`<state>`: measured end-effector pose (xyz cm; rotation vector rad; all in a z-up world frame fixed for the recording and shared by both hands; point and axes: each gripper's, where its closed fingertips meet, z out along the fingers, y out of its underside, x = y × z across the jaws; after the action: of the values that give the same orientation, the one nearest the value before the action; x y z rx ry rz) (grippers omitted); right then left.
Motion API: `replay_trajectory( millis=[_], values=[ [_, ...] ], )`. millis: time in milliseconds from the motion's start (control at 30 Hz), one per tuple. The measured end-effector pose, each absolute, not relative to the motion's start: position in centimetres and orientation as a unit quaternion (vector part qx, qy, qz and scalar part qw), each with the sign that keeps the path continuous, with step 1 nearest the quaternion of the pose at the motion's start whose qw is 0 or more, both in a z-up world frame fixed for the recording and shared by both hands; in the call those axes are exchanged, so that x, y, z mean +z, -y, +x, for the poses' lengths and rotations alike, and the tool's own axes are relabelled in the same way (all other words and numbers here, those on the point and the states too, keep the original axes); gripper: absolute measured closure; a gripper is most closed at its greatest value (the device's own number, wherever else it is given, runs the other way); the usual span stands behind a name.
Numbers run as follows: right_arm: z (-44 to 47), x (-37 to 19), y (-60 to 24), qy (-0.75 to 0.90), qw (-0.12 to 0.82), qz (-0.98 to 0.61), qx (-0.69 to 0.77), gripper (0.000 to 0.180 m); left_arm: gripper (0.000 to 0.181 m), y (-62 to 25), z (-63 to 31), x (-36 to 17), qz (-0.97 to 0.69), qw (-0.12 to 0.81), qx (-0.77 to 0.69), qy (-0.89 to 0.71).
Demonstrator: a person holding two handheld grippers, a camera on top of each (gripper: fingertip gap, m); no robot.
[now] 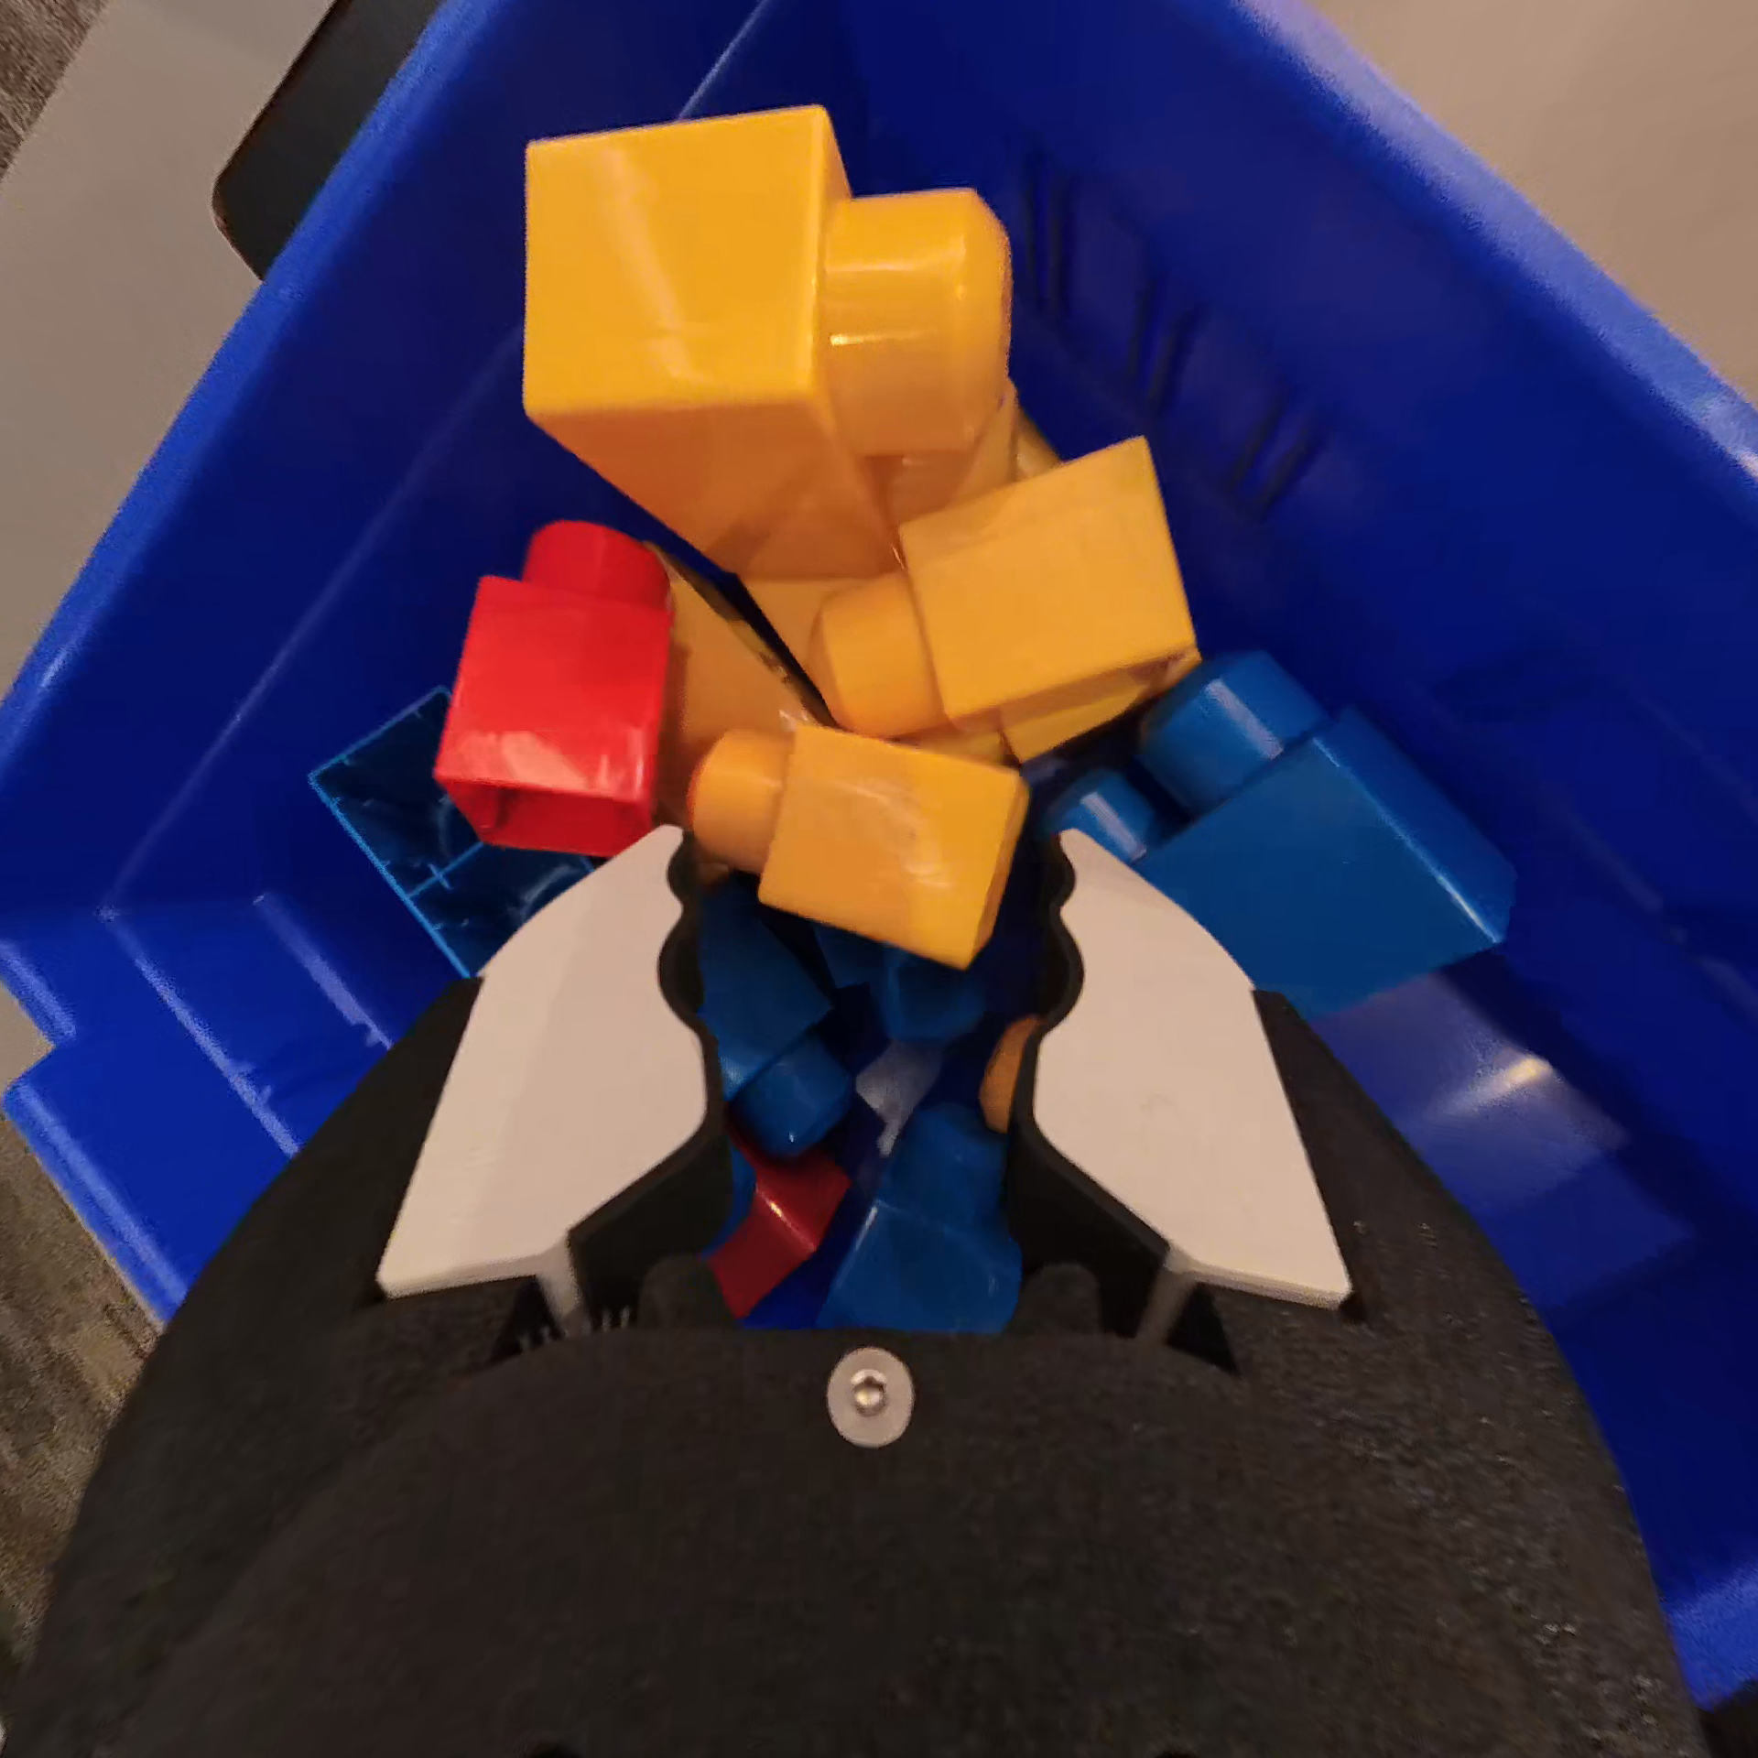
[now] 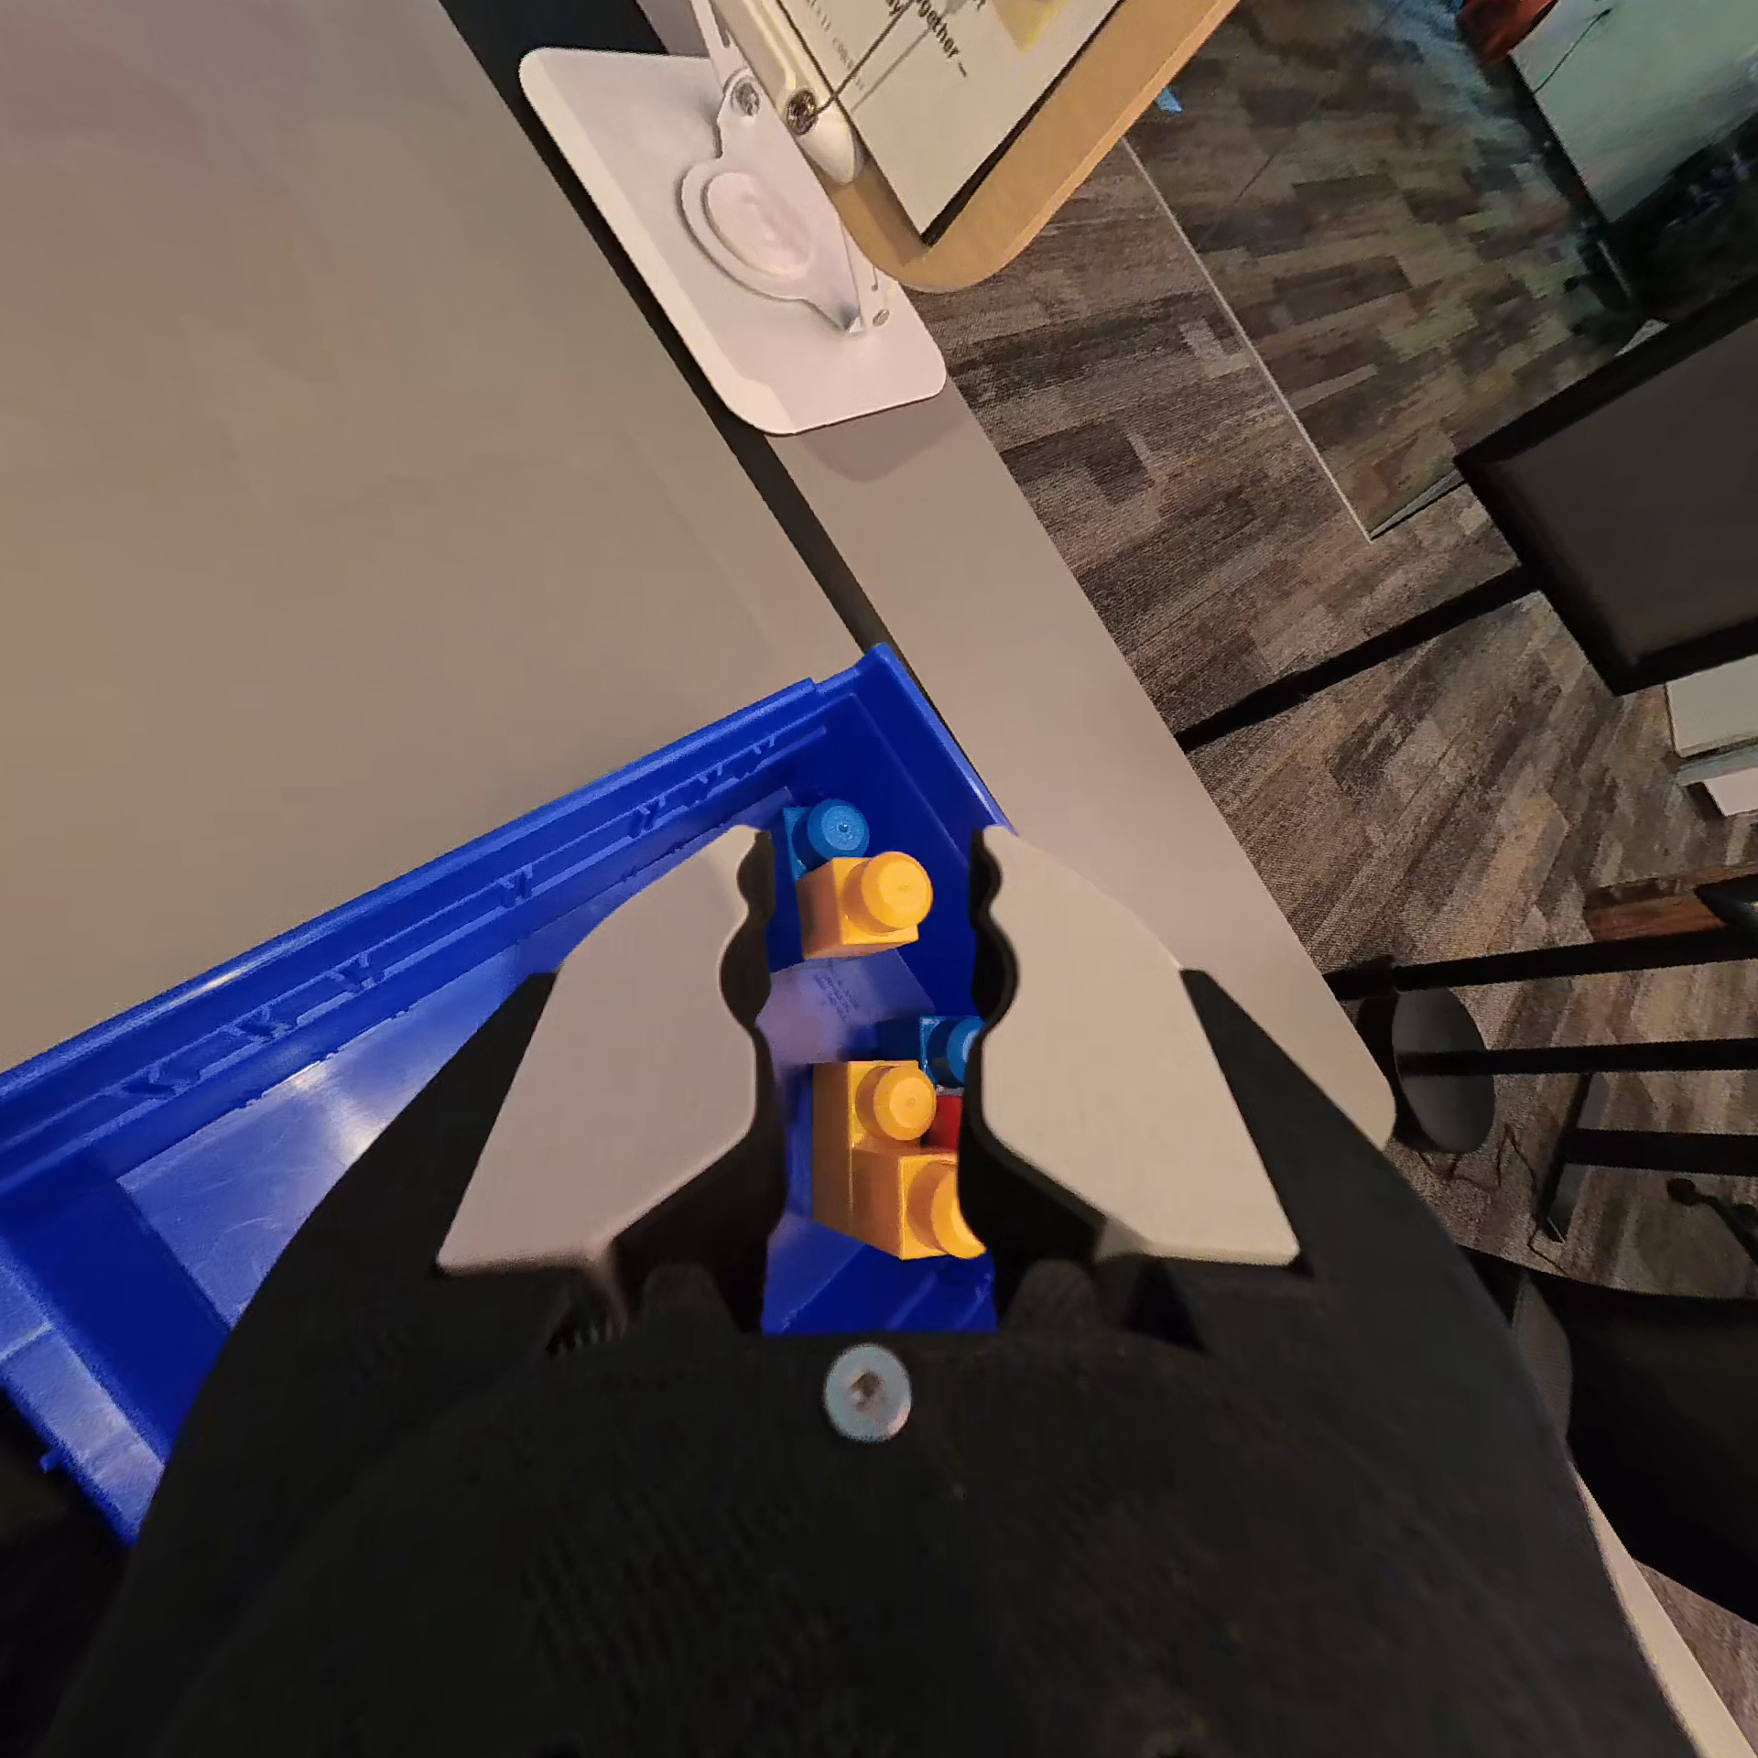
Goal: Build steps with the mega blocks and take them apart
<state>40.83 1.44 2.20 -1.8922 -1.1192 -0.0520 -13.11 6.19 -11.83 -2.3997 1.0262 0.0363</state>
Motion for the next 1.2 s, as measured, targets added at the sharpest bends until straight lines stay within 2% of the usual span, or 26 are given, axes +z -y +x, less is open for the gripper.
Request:
replay_trajectory(
  millis=[367, 533, 667, 767, 867, 967, 1200],
  values=[
    [40.3, 1.1, -1.4, 0.472, 0.431, -0.768, -0.025, 0.140, 0.112, -6.2, -13.2, -11.8, -0.882, 0.256, 0.028, -0.394],
    [40.5, 1.2, -1.3, 0.469, 0.432, -0.770, -0.024, 0.140, 0.112, -4.6, -12.3, -7.4, -0.866, 0.301, 0.006, -0.398],
    [40.8, 1.2, -1.3, 0.467, 0.431, -0.772, -0.028, 0.140, 0.113, -1.4, -2.1, 0.5, -0.784, 0.411, -0.116, -0.450],
    [40.9, 1.1, -1.3, 0.467, 0.428, -0.773, -0.031, 0.140, 0.113, 3.0, 9.4, 3.0, -0.719, 0.429, -0.252, -0.485],
    [41.0, 0.8, -1.2, 0.470, 0.421, -0.775, -0.034, 0.140, 0.112, 5.6, 17.3, -2.4, -0.726, 0.358, -0.272, -0.521],
    [41.2, 0.6, -1.0, 0.472, 0.414, -0.778, -0.037, 0.140, 0.112, 5.2, 19.9, -7.5, -0.734, 0.358, -0.213, -0.536],
    [41.4, 0.5, -1.0, 0.470, 0.411, -0.780, -0.035, 0.140, 0.112, 6.3, 21.7, -12.2, -0.736, 0.304, -0.249, -0.551]
  ],
)
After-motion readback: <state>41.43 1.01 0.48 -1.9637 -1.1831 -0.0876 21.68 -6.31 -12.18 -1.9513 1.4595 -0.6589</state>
